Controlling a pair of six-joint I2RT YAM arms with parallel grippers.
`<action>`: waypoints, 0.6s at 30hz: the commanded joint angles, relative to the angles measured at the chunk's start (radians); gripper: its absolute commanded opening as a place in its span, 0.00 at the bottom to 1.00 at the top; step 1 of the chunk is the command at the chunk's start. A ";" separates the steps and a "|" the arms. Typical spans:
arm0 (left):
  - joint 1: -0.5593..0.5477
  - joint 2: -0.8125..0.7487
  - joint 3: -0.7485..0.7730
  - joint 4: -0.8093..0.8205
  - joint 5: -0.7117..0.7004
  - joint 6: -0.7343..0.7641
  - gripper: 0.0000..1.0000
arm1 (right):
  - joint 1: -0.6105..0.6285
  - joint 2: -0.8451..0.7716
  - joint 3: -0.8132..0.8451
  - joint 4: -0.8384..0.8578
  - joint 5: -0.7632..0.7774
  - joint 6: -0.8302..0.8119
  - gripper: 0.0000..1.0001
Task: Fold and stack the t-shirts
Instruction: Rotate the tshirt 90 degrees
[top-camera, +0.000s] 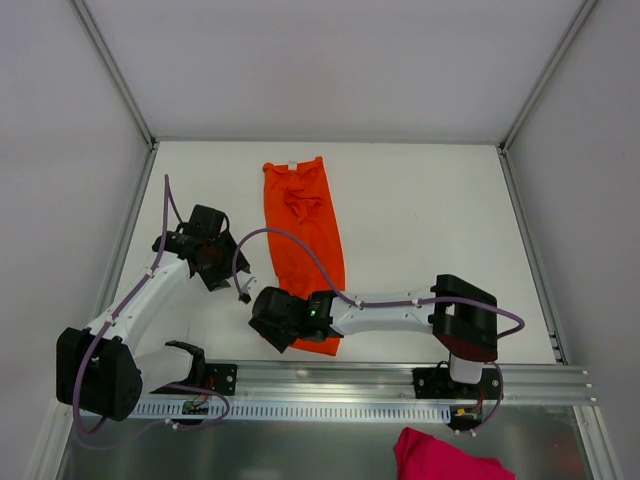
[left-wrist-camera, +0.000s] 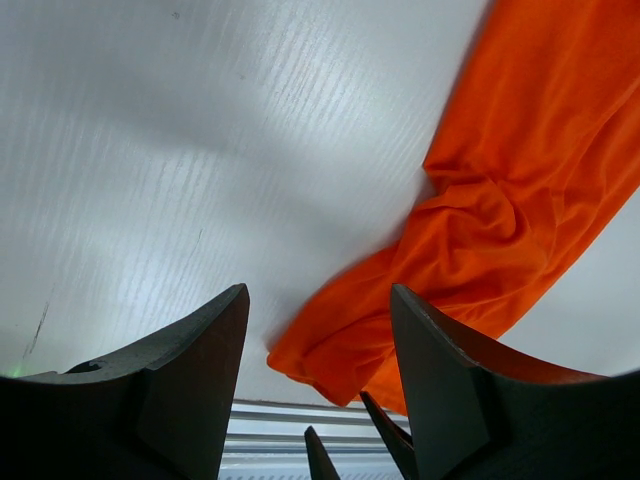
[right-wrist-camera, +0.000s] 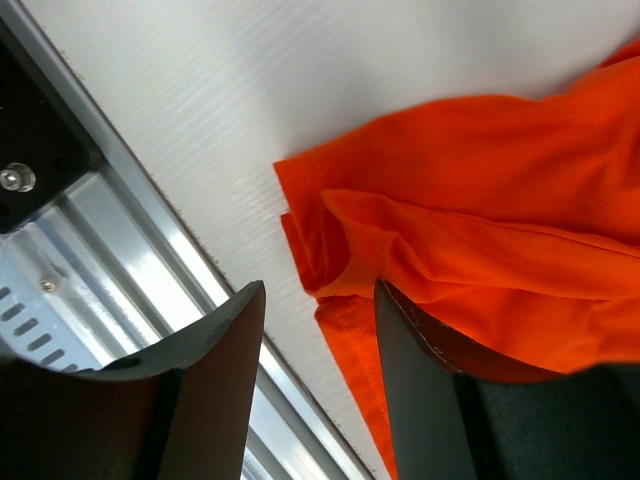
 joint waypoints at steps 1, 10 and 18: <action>0.008 -0.021 0.007 -0.016 -0.024 0.015 0.59 | 0.008 -0.004 0.048 -0.036 0.109 -0.054 0.51; 0.008 -0.019 -0.002 -0.009 -0.017 0.026 0.59 | 0.019 0.013 0.024 -0.024 0.126 -0.051 0.51; 0.008 -0.025 0.001 -0.017 -0.020 0.041 0.59 | 0.019 0.050 0.022 -0.012 0.081 -0.019 0.20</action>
